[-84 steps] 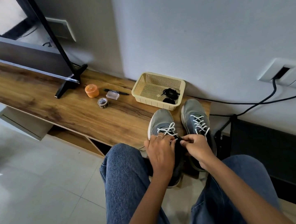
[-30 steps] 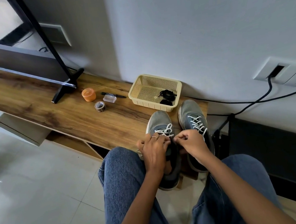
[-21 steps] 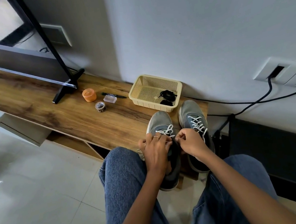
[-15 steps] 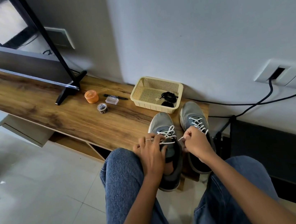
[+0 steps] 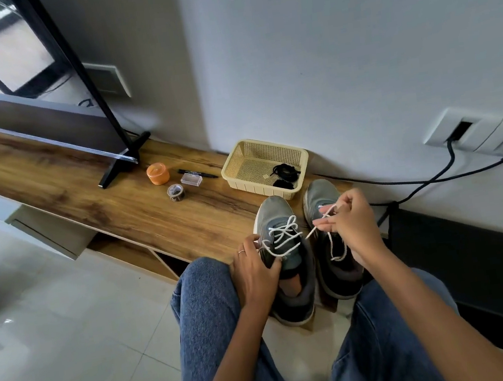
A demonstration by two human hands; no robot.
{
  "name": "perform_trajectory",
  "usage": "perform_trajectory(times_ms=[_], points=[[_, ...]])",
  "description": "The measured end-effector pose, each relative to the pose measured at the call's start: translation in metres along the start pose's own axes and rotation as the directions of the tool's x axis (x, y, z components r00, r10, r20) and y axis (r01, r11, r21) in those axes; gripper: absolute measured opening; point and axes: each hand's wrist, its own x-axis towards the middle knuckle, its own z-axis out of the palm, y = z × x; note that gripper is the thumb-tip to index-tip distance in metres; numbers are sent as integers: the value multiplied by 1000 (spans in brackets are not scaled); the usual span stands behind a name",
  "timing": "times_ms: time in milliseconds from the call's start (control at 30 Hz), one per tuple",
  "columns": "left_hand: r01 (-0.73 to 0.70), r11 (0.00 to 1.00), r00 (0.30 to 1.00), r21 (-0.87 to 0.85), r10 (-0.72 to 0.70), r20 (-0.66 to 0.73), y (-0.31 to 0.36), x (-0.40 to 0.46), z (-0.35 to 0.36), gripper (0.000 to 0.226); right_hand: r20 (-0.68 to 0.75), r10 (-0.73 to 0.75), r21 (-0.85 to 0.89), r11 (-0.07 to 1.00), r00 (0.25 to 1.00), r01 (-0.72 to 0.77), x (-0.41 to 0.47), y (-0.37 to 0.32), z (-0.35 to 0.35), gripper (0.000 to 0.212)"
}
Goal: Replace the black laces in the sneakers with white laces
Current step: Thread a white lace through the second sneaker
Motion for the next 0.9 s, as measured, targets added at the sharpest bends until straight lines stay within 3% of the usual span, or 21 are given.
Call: perform_trajectory(times_ms=[100,333,600,767,900], points=[[14,1000,1000,-3,-14,2,-1,0,0,52,-34,-2,90,996,999,5,-1,-9,-6,23],[11,1000,1000,22,-11,-17,4,-2,-2,49,-89,-166,109,978,982,175,-1,-38,-27,17],[77,985,997,-153,-78,1,8,-14,-8,20,161,-61,63,997,985,51,-11,-18,-10,12],[179,929,984,-323,-174,44,6,-15,-11,16,278,88,-23,996,956,-84,-15,15,15,29],[234,888,972,-397,-227,65,4,-10,-13,15,288,56,-126,992,956,-20,-21,34,32,25]])
